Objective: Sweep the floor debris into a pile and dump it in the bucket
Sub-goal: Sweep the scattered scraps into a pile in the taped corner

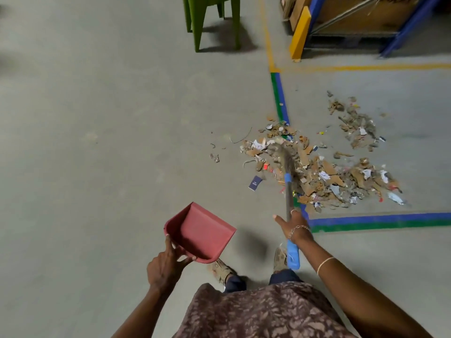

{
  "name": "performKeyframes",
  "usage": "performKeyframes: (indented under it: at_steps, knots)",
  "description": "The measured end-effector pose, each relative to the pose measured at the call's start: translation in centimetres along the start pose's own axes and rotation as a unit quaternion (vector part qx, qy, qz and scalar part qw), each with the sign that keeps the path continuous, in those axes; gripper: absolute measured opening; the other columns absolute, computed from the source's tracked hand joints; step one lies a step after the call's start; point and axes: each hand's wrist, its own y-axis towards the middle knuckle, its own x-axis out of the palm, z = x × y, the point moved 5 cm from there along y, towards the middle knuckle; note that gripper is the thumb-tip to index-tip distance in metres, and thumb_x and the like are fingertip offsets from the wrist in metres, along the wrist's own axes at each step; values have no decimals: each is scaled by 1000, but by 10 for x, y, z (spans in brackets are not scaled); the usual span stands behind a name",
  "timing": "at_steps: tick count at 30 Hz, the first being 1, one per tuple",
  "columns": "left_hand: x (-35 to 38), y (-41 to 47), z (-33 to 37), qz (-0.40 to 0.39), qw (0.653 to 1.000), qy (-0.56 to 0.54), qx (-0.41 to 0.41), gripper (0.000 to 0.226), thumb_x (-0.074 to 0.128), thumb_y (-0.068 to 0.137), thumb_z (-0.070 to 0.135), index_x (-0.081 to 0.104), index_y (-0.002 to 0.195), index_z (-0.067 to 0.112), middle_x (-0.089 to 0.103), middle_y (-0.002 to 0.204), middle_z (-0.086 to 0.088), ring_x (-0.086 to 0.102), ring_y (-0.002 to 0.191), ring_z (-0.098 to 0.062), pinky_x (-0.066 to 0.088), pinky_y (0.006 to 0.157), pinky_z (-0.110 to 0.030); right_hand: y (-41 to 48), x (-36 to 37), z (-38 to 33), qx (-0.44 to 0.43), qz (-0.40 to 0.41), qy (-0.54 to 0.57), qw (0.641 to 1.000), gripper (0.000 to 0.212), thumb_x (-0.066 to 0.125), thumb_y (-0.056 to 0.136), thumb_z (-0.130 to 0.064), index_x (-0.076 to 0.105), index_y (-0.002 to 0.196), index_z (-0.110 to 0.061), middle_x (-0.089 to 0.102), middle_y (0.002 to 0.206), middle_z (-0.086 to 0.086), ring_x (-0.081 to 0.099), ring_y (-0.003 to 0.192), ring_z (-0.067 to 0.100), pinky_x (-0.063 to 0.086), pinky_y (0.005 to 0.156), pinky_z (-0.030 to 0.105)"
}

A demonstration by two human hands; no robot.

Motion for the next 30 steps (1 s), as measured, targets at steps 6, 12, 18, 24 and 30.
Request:
performKeyframes:
  at_steps: [6, 12, 18, 24, 30]
  knots:
    - [-3, 16, 18, -5, 999, 42, 29, 122, 56, 64, 90, 14, 158, 25, 76, 87, -2, 72, 78, -31, 40, 55, -32, -15, 17, 12, -41, -59, 25, 997, 115, 70, 59, -80, 32, 153, -25, 54, 138, 5, 54, 126, 26, 47, 105, 41]
    - [-4, 14, 28, -6, 998, 68, 4, 118, 55, 66, 89, 13, 156, 26, 75, 89, -3, 72, 84, -31, 44, 58, -33, 33, 62, 21, -48, -142, -83, 985, 80, 68, 83, -36, 29, 152, -38, 53, 138, 8, 57, 122, 31, 47, 104, 42]
    - [1, -4, 38, -26, 995, 84, -36, 119, 55, 67, 90, 9, 157, 28, 75, 88, 1, 72, 82, -29, 38, 57, -32, 56, 81, 30, -27, -198, -109, 974, 72, 64, 89, -27, 32, 153, -32, 51, 140, 9, 54, 124, 32, 46, 105, 39]
    - [3, -16, 64, -33, 995, 88, -39, 120, 56, 66, 89, 11, 158, 26, 76, 88, 0, 72, 79, -29, 36, 54, -31, 84, 40, 70, 27, -179, -55, 982, 72, 68, 87, -24, 36, 151, -30, 60, 135, 5, 62, 115, 30, 50, 100, 35]
    - [-12, 4, 115, -23, 994, 108, -23, 123, 53, 65, 91, 7, 160, 26, 76, 89, -1, 71, 77, -30, 38, 54, -31, 126, -36, 97, 97, -125, 56, 986, 71, 65, 85, -2, 39, 150, -18, 63, 103, 13, 60, 61, 29, 57, 53, 40]
